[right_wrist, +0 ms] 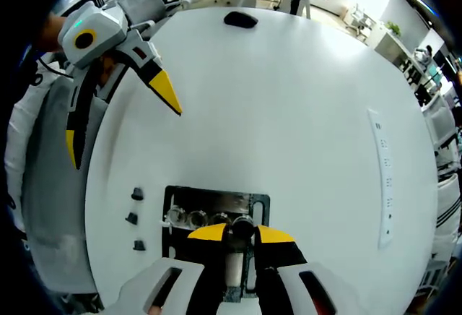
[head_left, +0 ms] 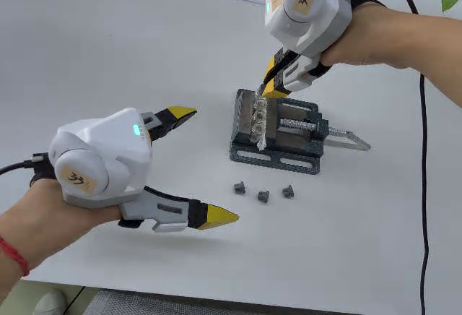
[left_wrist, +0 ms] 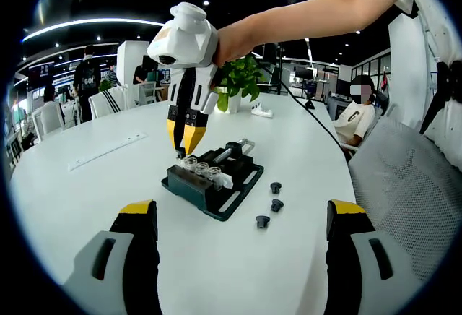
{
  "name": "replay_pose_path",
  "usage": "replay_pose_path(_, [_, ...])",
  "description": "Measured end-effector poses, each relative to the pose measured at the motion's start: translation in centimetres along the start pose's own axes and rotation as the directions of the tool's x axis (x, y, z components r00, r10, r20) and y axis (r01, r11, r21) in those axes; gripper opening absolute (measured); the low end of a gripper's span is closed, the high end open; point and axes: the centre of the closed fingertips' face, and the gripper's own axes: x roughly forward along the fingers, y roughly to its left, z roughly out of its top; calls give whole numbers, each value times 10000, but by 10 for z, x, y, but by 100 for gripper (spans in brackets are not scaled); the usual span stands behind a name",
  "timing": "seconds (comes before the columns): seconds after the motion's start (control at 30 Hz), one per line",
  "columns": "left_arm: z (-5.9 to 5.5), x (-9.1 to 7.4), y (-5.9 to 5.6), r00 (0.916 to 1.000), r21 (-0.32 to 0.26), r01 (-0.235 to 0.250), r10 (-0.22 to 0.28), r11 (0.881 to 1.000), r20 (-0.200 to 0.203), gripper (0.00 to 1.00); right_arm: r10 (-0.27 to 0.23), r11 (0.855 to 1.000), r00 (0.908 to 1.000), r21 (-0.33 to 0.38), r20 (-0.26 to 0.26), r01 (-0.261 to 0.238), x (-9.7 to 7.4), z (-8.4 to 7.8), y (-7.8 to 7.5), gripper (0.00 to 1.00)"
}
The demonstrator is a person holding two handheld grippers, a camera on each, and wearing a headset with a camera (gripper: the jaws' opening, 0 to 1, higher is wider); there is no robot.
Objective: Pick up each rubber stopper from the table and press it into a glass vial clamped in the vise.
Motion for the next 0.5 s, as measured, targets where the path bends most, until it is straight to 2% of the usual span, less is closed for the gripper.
replay_pose_path(0.23, [0, -1, 1, 10000, -25, -29, 28, 10000, -8, 98, -96, 10000, 9999, -3, 106, 96, 0, 2, 1, 15])
replay_pose_path(0.5, [0, -1, 2, 10000, -21, -38, 38, 10000, 2, 97, -226, 9997, 9989, 136, 407, 220, -11, 3, -5, 10])
